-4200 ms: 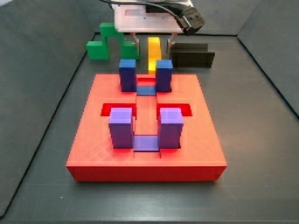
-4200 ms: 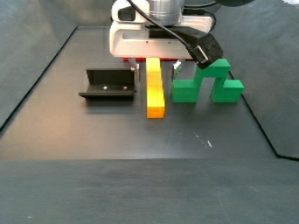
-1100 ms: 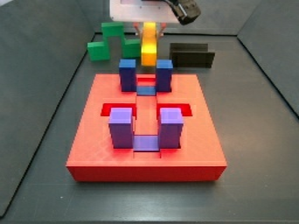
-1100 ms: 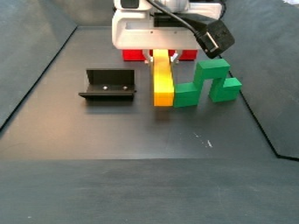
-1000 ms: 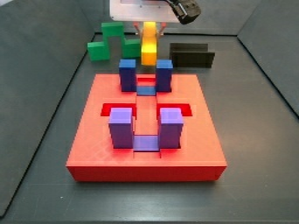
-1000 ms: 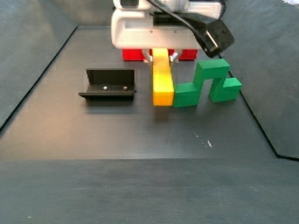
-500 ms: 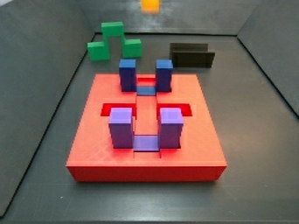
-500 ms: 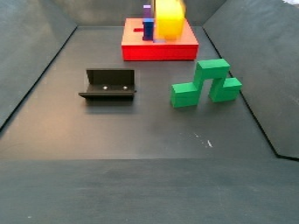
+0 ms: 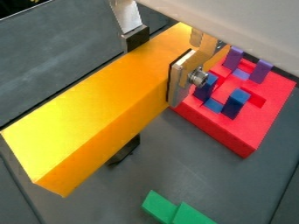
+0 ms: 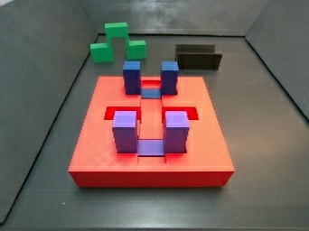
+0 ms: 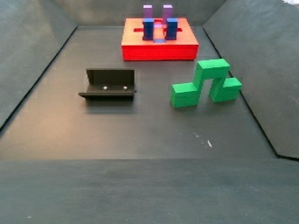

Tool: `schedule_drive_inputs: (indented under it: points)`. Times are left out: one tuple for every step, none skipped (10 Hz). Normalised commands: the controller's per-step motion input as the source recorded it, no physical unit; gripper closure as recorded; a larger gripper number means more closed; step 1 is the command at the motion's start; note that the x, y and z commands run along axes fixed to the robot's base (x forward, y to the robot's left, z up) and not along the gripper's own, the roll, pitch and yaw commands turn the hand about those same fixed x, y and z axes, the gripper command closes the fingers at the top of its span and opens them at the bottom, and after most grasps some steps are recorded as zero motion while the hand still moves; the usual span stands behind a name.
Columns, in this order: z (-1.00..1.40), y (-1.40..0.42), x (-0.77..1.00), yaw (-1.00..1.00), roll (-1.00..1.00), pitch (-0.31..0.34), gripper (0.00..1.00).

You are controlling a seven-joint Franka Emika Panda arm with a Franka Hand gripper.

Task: Pick up the yellow object. Move up. Move to above the board. Insert the yellow object.
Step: Move to above the board, then insert the yellow object.

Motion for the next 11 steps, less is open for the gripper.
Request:
schedule_drive_inputs:
  points:
    - [0.22, -1.40, -0.06, -0.05, 0.10, 0.227, 1.00]
    - [0.23, -1.40, -0.06, -0.02, 0.11, 0.173, 1.00]
    - [0.23, -1.40, -0.05, -0.02, 0.06, 0.151, 1.00]
    - [0.24, -1.40, -0.04, 0.00, 0.02, 0.123, 1.00]
    - [0.24, -1.40, -0.02, 0.01, 0.02, 0.106, 1.00]
    - [0.25, -1.40, 0.00, 0.01, 0.01, 0.108, 1.00]
    - [0.25, -1.40, 0.03, 0.01, 0.00, 0.115, 1.00]
    - [0.14, -0.69, 0.06, 0.01, 0.01, 0.142, 1.00]
    - [0.06, -0.29, 0.07, 0.01, 0.01, 0.140, 1.00]
    - [0.05, -0.18, 0.06, 0.01, 0.02, 0.118, 1.00]
    - [-0.01, 0.00, 0.00, 0.00, 0.00, 0.000, 1.00]
